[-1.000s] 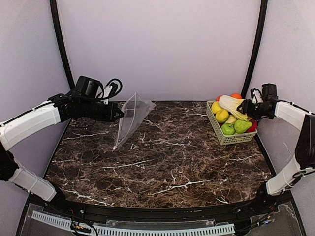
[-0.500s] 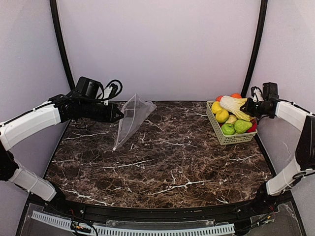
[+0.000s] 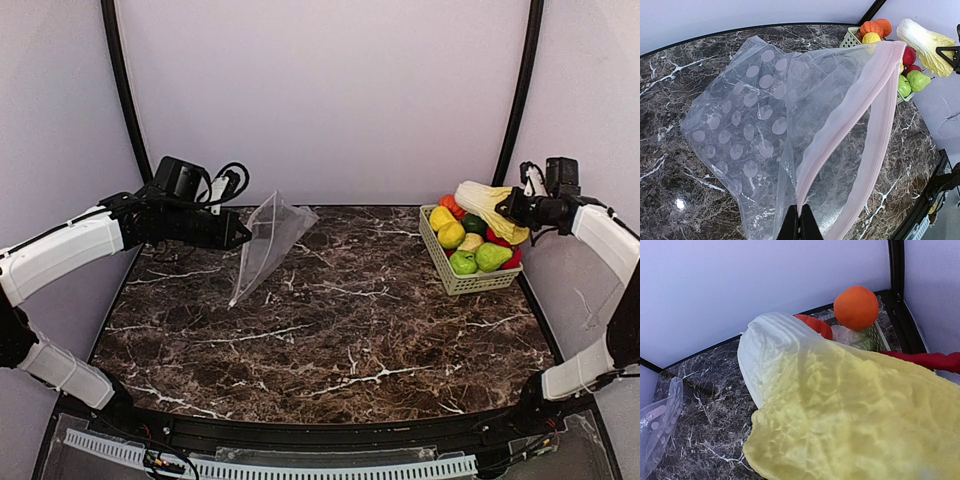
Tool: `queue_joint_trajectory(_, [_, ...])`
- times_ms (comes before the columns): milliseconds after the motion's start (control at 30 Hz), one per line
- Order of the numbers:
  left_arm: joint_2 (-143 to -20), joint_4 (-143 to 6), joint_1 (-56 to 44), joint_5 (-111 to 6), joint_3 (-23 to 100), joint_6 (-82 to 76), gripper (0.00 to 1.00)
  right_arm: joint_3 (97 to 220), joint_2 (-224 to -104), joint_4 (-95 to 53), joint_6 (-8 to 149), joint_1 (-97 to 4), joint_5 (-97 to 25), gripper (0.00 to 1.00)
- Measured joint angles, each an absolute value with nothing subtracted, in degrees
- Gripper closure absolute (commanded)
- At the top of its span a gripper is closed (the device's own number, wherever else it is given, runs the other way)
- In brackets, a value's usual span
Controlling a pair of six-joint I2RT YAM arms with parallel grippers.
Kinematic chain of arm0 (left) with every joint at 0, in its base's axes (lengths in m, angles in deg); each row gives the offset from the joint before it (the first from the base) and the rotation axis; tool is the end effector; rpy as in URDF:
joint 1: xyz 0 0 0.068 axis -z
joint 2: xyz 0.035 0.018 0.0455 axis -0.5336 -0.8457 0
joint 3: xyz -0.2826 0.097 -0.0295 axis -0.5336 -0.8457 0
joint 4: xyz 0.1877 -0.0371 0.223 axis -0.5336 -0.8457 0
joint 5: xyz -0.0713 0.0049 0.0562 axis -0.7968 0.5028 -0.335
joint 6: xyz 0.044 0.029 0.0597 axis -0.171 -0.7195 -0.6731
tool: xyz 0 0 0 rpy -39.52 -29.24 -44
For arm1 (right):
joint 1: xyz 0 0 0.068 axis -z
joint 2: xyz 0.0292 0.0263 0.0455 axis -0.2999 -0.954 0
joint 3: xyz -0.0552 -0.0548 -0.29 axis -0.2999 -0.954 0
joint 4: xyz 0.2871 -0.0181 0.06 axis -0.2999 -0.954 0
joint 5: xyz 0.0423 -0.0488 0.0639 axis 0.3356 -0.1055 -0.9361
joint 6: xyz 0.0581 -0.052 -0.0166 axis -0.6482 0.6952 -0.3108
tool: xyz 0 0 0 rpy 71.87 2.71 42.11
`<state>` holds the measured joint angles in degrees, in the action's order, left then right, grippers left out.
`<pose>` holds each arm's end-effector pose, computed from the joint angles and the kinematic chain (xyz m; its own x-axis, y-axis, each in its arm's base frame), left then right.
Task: Place the food in the zip-top bag and seal the zipper
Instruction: Pick up the fake vegetable from the bin, then place the fake vegetable in the zipper food storage bag.
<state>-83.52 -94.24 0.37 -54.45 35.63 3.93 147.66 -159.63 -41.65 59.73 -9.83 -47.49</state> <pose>0.2987 -0.2054 0.3400 -0.6361 0.0394 -0.7706 0.4788 0.8033 -0.3542 0.3548 -0.0243 0.3231 -0.5611 0.3599 -0.7454 0.0159 0.9051 0.4250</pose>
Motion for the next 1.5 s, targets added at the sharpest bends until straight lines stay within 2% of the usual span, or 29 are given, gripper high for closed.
queue_joint_trajectory(333, [-83.67,-93.89,0.37,-55.61,35.61,2.75,0.99,148.8,-152.11,-43.35,62.33,-13.35,-48.47,1.0])
queue_joint_trajectory(667, [-91.26,-89.56,3.28,-58.82,35.68,6.77,0.99,149.11,-151.02,-41.97,61.59,-42.62,-45.65,1.0])
queue_joint_trajectory(1000, [-95.21,-85.08,5.9,-62.21,36.01,10.18,0.99,148.41,-151.43,-35.0,61.37,-62.31,-46.44,1.0])
queue_joint_trajectory(1267, [-96.07,-82.42,5.72,-64.02,36.01,12.89,0.99,145.19,-158.17,-29.3,59.31,-65.04,-48.71,1.0])
queue_joint_trajectory(1500, [-95.96,-82.28,4.92,-63.91,35.72,13.81,0.99,145.08,-161.2,-27.42,58.13,-65.02,-45.08,1.0])
